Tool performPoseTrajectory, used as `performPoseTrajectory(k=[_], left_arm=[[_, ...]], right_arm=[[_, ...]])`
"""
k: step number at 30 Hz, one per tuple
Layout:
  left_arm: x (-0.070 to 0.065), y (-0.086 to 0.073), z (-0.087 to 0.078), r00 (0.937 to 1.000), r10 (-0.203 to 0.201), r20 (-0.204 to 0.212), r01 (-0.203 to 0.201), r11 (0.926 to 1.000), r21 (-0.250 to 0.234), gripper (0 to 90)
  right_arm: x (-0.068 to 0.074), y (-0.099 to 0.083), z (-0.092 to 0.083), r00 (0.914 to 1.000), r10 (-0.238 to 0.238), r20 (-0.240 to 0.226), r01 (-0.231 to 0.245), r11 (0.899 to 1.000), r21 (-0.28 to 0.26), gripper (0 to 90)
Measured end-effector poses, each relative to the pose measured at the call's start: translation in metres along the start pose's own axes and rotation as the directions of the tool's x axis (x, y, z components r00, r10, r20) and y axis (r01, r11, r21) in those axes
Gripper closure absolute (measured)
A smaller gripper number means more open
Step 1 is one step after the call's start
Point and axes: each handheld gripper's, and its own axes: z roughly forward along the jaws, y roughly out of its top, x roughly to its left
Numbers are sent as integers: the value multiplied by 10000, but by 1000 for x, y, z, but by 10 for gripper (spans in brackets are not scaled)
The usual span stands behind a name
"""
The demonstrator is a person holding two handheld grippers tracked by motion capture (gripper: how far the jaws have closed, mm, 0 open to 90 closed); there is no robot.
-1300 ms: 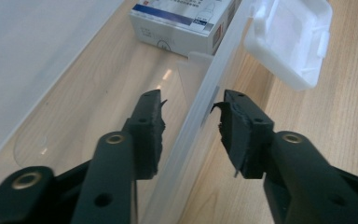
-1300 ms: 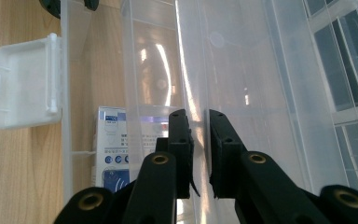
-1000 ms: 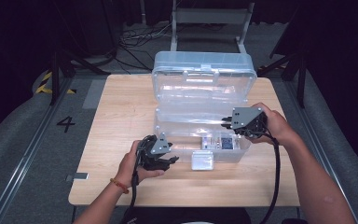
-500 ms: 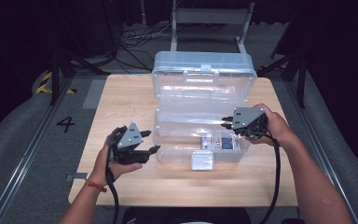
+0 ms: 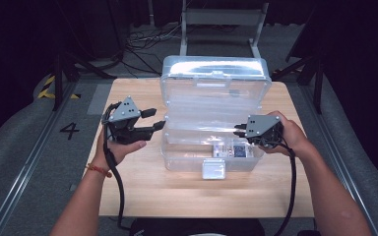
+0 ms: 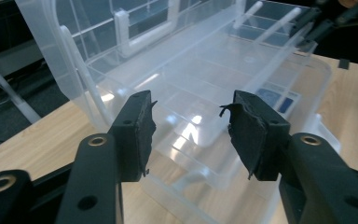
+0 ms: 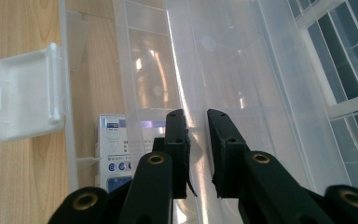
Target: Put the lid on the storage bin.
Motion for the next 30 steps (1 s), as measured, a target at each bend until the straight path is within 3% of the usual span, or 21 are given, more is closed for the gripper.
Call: performPoseTrajectory(k=[2,4,6,9,14,18,22,30], left_arm=[[6,2,7,9996,-222,171,221,9998,17,536],[10,4,14,9996,-200,219,199,9998,59,699],[14,8,23,9998,29,-208,-20,9991,435,738],[20,13,32,9998,-96,-192,103,9993,373,820],[27,17,47,9992,-128,-375,153,9978,653,874],[29,17,50,9983,-46,-579,91,9970,771,891],[30,17,49,9969,208,-755,-131,9948,1012,895],[30,16,46,9959,259,-867,-168,9944,1041,896]], right_arm=[[1,0,0,10000,16,26,-16,10000,-27,792],[1,-1,0,10000,8,-6,-8,10000,-29,792],[2,0,0,10000,-49,-37,49,10000,11,791],[3,0,0,9999,-102,-5,102,9999,37,790],[5,-3,-1,9999,-69,81,69,10000,-6,788],[7,-4,-2,10000,-13,61,13,10000,-43,787],[11,-5,-1,9999,109,60,-109,9999,-50,783],[18,-9,-3,9990,338,308,-337,9994,-25,758]])
